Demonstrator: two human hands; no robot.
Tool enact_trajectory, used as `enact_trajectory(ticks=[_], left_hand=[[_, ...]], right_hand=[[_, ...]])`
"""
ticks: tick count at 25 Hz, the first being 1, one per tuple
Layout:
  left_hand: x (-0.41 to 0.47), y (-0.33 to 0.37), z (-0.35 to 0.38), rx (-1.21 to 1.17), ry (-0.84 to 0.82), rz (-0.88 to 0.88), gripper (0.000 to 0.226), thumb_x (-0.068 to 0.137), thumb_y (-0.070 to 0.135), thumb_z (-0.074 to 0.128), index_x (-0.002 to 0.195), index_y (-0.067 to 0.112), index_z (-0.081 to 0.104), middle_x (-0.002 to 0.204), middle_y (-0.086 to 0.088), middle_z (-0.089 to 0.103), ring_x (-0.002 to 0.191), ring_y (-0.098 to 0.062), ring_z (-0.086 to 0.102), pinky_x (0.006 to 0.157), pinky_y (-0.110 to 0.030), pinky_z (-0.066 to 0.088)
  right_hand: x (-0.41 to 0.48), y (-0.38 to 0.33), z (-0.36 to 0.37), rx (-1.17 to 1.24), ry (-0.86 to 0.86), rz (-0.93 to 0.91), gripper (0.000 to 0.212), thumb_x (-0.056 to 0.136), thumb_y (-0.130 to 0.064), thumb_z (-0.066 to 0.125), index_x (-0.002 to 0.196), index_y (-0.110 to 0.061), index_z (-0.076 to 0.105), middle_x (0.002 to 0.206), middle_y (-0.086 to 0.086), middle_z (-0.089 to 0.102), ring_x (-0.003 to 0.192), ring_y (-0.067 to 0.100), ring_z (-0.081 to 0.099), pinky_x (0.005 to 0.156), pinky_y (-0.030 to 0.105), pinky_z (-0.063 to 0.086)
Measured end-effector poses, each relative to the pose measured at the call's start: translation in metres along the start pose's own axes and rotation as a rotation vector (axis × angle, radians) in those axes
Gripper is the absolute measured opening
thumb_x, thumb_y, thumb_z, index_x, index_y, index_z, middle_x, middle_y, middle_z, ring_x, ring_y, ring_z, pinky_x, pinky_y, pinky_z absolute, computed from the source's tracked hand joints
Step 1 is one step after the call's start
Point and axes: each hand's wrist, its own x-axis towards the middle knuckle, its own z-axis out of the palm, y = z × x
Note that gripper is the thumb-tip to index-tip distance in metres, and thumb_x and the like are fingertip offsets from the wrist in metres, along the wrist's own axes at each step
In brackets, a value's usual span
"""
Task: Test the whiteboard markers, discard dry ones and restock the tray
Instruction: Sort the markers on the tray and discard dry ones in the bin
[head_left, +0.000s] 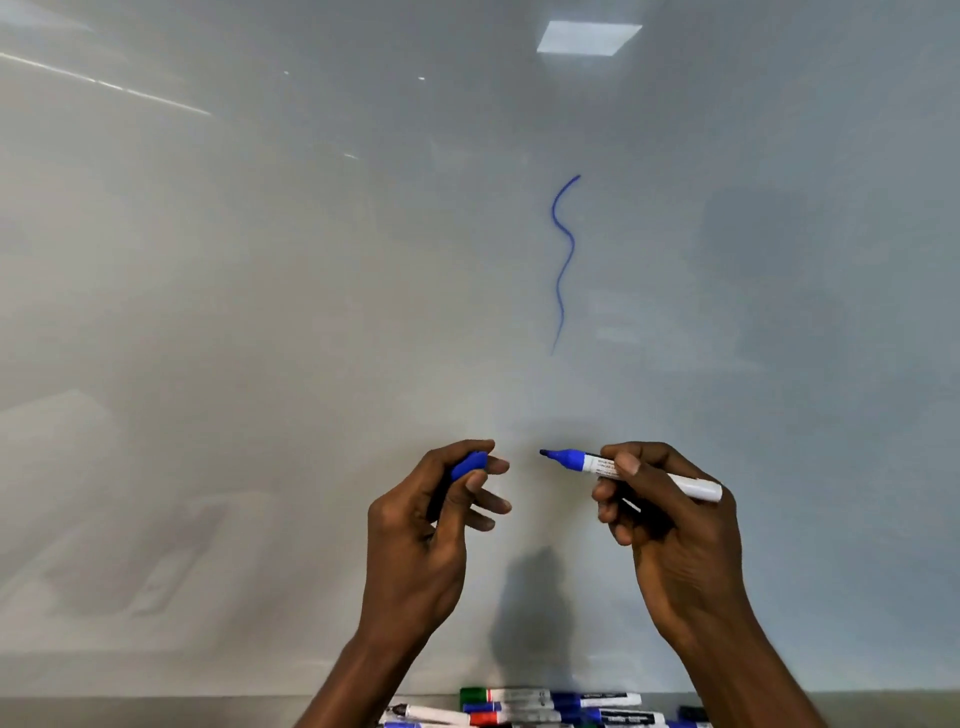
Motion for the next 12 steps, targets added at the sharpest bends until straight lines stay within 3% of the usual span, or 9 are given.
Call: enact_trajectory(ticks=[2,6,12], left_hand=[[-0.012,-0.004,0.000,-0.004,-0.036,-0.041,0.025,0.109,0.013,0.053,0.127,0.017,0.071,0.106,-0.003,0.081,0.074,-0.032,0.080,0.065,-0.036,0.063],[-0.026,-0.008,-0.004,-0.019,-0.078,-0.094,0.028,0.108,0.018,0.051,0.130,0.019,0.069,0.105,-0.002,0.080,0.070,-0.032,0.079,0.063,-0.045,0.065],[-0.039,-0.007,-0.009,-0.015,-0.142,-0.098,0.025,0.110,0.016,0.053,0.129,0.021,0.070,0.104,-0.002,0.081,0.070,-0.031,0.079,0.063,-0.040,0.064]], right_hand=[[-0.005,0.004,0.002,-0.021,-0.019,-0.002,0.045,0.067,-0.041,0.090,0.089,-0.005,0.079,0.071,0.023,0.067,0.057,0.028,0.059,0.045,0.025,0.044],[-0.014,0.013,0.005,-0.049,-0.036,-0.007,0.018,0.082,-0.023,0.072,0.087,-0.009,0.081,0.071,0.024,0.069,0.057,0.031,0.061,0.046,0.027,0.048],[-0.019,0.026,0.005,-0.138,-0.076,0.012,0.021,0.086,-0.019,0.069,0.094,-0.002,0.078,0.074,0.025,0.071,0.058,0.031,0.064,0.049,0.027,0.051]])
